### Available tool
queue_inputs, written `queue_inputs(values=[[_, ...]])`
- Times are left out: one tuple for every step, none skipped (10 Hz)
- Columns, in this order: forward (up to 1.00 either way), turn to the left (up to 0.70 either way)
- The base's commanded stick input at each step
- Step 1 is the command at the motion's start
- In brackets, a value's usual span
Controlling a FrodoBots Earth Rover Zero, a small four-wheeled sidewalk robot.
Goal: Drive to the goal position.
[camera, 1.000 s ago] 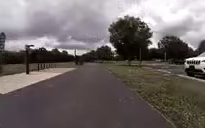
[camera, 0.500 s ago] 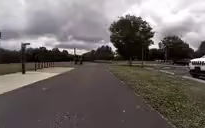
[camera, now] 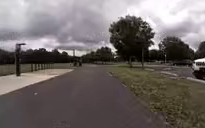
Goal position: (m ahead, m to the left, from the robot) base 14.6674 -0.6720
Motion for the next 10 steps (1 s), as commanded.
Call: queue_inputs(values=[[0.7,0.0],[0.7,0.07],[0.7,0.14],[0.7,0.14],[0.7,0.14],[0.7,0.14],[0.7,0.14],[0.7,0.14],[0.7,0.14],[0.7,0.08]])
